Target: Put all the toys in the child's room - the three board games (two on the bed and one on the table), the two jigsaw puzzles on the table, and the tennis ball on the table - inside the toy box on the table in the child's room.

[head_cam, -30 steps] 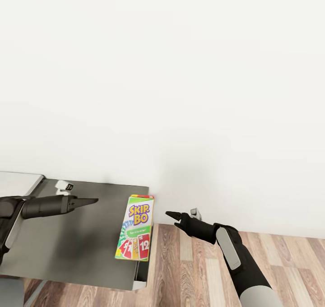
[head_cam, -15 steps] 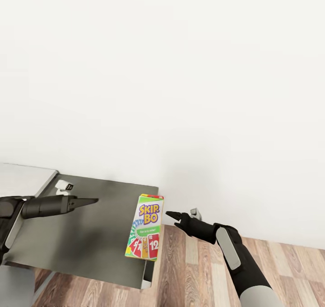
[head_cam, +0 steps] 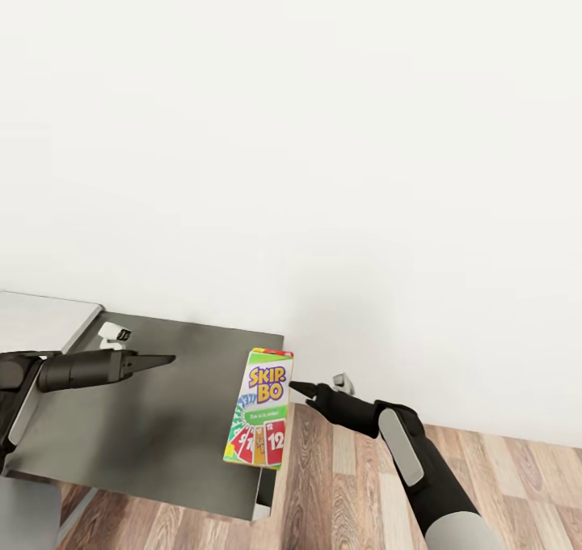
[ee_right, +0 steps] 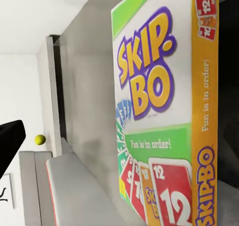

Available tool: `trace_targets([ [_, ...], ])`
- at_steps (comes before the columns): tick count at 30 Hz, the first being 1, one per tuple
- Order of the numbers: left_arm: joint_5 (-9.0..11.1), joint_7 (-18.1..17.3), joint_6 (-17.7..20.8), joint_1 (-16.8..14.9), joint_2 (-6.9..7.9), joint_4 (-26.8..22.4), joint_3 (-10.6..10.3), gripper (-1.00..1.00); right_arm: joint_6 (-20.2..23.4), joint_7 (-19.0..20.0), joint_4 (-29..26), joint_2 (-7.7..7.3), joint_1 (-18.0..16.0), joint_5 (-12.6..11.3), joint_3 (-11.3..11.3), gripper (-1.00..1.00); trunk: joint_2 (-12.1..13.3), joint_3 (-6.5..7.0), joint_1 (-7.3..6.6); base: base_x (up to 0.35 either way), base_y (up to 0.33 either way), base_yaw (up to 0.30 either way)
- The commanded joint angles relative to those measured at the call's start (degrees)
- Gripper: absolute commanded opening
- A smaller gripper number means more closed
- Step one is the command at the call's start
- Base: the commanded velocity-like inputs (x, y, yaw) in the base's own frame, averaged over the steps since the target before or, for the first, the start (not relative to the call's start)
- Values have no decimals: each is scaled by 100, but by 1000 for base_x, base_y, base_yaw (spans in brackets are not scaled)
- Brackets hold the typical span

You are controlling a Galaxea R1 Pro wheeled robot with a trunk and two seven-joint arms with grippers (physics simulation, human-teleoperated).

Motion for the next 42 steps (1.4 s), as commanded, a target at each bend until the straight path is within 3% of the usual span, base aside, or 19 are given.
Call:
trace_targets([
  [1, -2, -22, 61, -3, 2, -1, -3, 100, 4, 8, 5, 2, -3, 0, 9, 100, -10, -9, 3, 0, 0, 0],
  [17, -2, -22, 61, -3, -2, -1, -6, 100, -45, -40, 30, -3, -6, 13, 40, 100, -10, -9, 3, 0, 0, 0],
  [42, -2, -22, 61, -3, -2, -1, -6, 100, -54, -296, 50, 1, -4, -44, -7, 100, -1013, -458, 552, 0, 0, 0],
])
